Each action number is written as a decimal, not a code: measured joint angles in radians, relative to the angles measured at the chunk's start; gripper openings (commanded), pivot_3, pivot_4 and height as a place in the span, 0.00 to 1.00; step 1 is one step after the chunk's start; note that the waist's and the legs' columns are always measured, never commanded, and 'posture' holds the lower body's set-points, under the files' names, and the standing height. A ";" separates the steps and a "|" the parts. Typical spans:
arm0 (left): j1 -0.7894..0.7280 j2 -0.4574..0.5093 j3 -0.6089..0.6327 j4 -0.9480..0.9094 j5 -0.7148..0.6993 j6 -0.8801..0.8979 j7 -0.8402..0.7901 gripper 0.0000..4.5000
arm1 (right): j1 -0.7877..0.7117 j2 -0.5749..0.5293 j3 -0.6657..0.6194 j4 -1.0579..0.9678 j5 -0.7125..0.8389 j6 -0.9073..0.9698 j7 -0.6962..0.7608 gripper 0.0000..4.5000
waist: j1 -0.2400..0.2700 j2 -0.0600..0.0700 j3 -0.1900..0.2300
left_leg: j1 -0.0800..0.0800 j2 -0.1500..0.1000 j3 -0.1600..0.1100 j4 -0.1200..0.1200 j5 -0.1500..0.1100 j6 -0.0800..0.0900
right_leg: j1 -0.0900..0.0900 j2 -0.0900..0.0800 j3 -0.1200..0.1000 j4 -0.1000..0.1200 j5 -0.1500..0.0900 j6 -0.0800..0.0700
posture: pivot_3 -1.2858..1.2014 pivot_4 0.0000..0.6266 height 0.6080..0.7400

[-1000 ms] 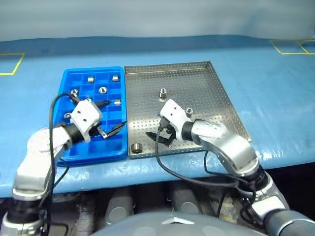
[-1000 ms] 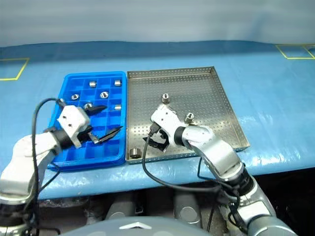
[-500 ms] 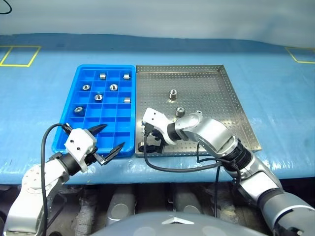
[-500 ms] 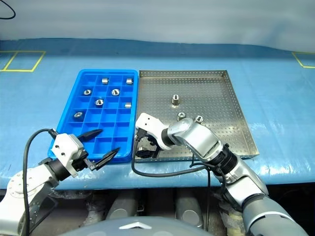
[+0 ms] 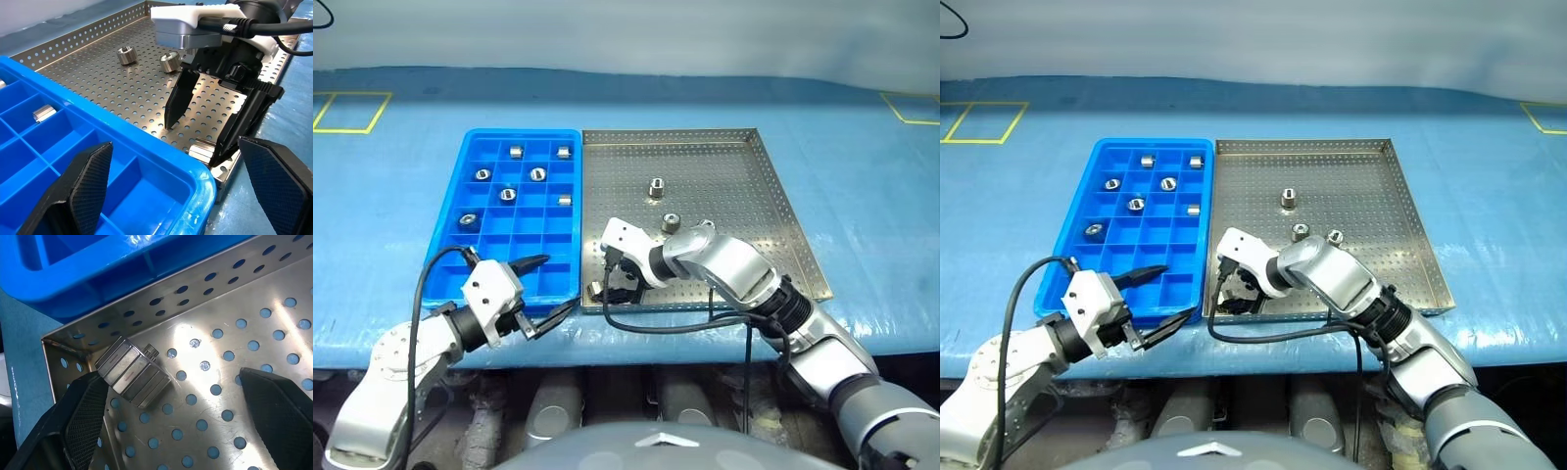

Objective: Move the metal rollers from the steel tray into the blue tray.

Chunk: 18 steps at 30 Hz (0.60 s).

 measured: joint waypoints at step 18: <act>0.011 0.006 0.000 0.000 -0.001 0.002 0.045 1.00 | 0.049 0.027 -0.059 0.018 -0.004 -0.019 -0.015 0.17 | 0.002 0.000 0.000 | -0.001 0.000 0.000 0.000 0.000 0.000 | -0.001 0.000 0.000 0.000 -0.002 0.003 | 0.55 0.24 1.00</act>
